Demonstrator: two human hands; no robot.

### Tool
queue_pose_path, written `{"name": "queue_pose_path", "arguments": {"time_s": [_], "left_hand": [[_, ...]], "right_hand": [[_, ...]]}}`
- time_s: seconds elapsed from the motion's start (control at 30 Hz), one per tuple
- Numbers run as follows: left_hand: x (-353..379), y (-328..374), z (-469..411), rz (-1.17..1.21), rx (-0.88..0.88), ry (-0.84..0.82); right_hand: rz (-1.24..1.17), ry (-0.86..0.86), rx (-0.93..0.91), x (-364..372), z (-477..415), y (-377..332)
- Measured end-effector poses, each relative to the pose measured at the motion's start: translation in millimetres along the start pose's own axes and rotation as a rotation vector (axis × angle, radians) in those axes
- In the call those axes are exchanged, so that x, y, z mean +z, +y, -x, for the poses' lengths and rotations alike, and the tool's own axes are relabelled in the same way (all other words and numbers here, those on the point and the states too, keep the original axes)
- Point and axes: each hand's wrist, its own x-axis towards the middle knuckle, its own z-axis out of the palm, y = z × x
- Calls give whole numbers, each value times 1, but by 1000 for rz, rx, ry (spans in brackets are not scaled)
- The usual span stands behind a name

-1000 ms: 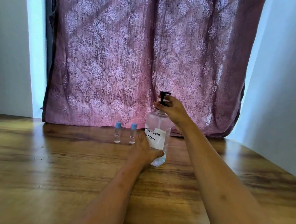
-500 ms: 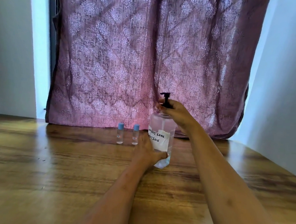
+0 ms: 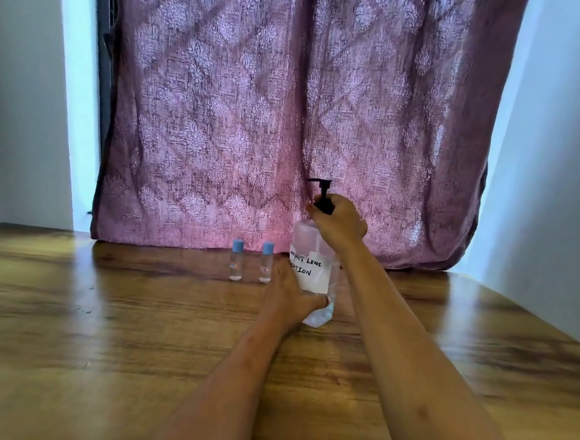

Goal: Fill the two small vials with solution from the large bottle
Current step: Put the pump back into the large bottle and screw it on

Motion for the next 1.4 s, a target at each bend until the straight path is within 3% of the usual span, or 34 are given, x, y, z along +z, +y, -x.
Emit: {"name": "queue_pose_path", "arguments": {"time_s": [0.1, 0.17, 0.67, 0.83, 1.0, 1.1, 1.23, 1.4], "left_hand": [[1, -1, -2, -35, -1, -16], [2, -2, -2, -61, -1, -17], [10, 5, 7, -154, -13, 59], [8, 5, 11, -97, 11, 33], [-11, 5, 2, 277, -22, -225], [-28, 4, -22, 235, -11, -340], [-19, -2, -63, 233, 8, -299], [17, -10, -110, 84, 75, -91]], "right_hand": [[-239, -255, -5, -16, 0, -1], [-242, -326, -8, -25, -1, 0], [165, 2, -25, -7, 11, 1], [-179, -97, -34, -13, 28, 17], [-155, -149, 53, -6, 59, 55], [-199, -162, 63, -5, 53, 69], [-322, -231, 92, -3, 14, 86], [-352, -302, 162, -5, -50, 130]]}}
